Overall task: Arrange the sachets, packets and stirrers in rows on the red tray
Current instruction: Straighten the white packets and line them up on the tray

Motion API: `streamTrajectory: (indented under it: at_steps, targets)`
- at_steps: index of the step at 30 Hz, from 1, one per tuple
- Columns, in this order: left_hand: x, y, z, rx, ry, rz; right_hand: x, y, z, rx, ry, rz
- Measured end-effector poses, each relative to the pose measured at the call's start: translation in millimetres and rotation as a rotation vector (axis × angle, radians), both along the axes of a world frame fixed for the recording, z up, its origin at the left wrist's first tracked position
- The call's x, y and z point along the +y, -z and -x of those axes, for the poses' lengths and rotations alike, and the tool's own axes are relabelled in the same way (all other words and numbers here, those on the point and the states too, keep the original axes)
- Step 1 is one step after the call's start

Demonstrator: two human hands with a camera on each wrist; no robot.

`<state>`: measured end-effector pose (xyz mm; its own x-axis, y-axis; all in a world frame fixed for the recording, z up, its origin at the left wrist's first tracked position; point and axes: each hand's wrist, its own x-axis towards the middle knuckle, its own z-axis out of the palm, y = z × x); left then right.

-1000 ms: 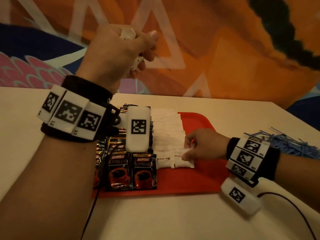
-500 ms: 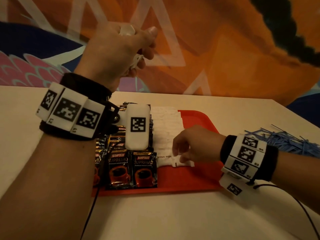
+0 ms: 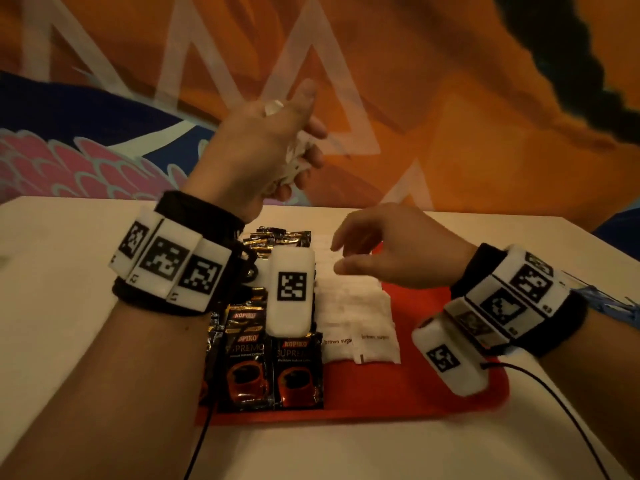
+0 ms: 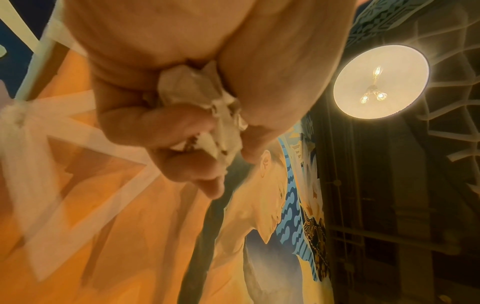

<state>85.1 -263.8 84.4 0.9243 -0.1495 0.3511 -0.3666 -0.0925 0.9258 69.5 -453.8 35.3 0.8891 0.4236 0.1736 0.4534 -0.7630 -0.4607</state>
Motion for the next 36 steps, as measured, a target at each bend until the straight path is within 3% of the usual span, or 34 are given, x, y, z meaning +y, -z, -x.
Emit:
streamTrajectory:
  at_steps: [6,10,14,19,31,36]
  targets:
    - [-5,2,3,0.115,0.033,0.024,15,-31,-10,-0.239,-0.061,-0.481]
    - [-8,2,3,0.168,0.085,0.104,15,-33,-12,-0.264,-0.09,-0.691]
    - [-10,5,0,0.162,0.136,0.111,21,-33,-14,-0.121,-0.087,-0.675]
    - [-8,7,-5,0.114,0.144,-0.015,25,-28,-19,-0.159,-0.046,-0.681]
    - [-3,8,-7,-0.015,0.045,-0.081,13,-25,-29,-0.128,0.067,-1.04]
    - [-8,10,-8,-0.035,-0.01,-0.06,17,-23,-27,-0.047,-0.025,-1.088]
